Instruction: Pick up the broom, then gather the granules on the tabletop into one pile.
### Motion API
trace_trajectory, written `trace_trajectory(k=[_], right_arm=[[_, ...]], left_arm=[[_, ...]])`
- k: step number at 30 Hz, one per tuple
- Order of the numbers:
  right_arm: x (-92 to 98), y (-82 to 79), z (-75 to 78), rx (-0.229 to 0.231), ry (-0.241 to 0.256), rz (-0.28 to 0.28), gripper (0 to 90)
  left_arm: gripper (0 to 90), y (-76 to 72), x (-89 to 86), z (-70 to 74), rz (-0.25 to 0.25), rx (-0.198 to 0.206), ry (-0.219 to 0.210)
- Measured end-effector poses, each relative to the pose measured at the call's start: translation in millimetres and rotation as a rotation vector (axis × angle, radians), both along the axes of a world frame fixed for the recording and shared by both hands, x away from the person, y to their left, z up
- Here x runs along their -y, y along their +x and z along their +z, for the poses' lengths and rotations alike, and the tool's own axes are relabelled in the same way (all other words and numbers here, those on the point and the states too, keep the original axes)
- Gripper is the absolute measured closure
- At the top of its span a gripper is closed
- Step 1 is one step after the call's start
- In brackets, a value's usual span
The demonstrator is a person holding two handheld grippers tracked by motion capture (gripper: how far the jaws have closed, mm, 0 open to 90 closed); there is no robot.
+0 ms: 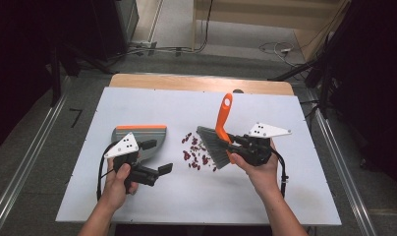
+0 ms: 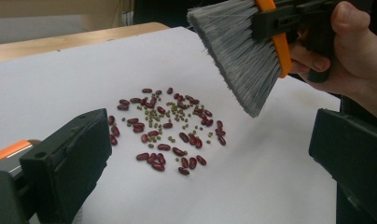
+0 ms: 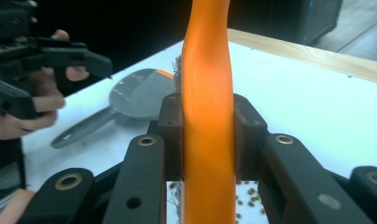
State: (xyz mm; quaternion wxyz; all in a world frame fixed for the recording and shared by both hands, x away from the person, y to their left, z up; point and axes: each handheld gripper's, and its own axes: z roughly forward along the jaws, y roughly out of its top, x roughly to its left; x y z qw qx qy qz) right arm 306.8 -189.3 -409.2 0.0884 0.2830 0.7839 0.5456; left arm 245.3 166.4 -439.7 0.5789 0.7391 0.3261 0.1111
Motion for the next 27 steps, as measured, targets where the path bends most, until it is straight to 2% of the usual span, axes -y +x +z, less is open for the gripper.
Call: trace_trajectory(k=[3,5,9,11,12,14,17,18,21,22,24,27], right_arm=[[3.6,2.7,1.4,0.003,-0.036,-0.038,68.5],[7.9,5.7,1.9,-0.003,-0.035,-0.06,68.5],[13.7,10.2,2.0,-0.012,-0.058,-0.103,68.5],[19.1,16.0,1.9,-0.021,-0.098,-0.143,68.5],[19.1,16.0,1.9,-0.021,-0.098,-0.143,68.5],[22.9,21.3,1.4,-0.026,-0.143,-0.174,68.5],[25.7,24.3,0.4,-0.028,-0.167,-0.191,68.5],[30.0,29.8,-2.0,-0.046,-0.182,-0.219,68.5],[33.1,35.7,-3.8,-0.057,-0.203,-0.235,68.5],[34.5,42.0,-4.4,-0.061,-0.239,-0.265,68.5],[35.0,45.9,-4.5,-0.073,-0.254,-0.275,68.5],[33.7,59.1,-6.1,-0.096,-0.31,-0.305,68.5]], left_arm=[[0.0,-1.3,-5.3,0.4,0.022,0.005,0.009],[0.0,-2.1,-9.2,-0.5,0.037,0.008,0.023],[0.0,-6.0,-16.3,-0.4,0.096,0.034,0.046],[0.0,-7.1,-19.9,1.2,0.121,0.044,0.04],[0.0,-7.2,-21.8,1.6,0.128,0.048,0.038],[0.0,-7.0,-26.8,1.1,0.144,0.041,0.033],[0.0,-6.1,-32.2,-2.0,0.162,0.031,0.024],[0.0,-5.8,-33.8,-2.8,0.164,0.027,0.021],[0.0,-5.5,-36.8,-4.3,0.169,0.022,0.014],[0.0,-5.4,-37.2,-4.8,0.169,0.023,0.016],[0.0,-5.0,-37.9,-5.4,0.165,0.021,0.021],[0.0,-4.7,-38.6,-6.2,0.163,0.021,0.02]])
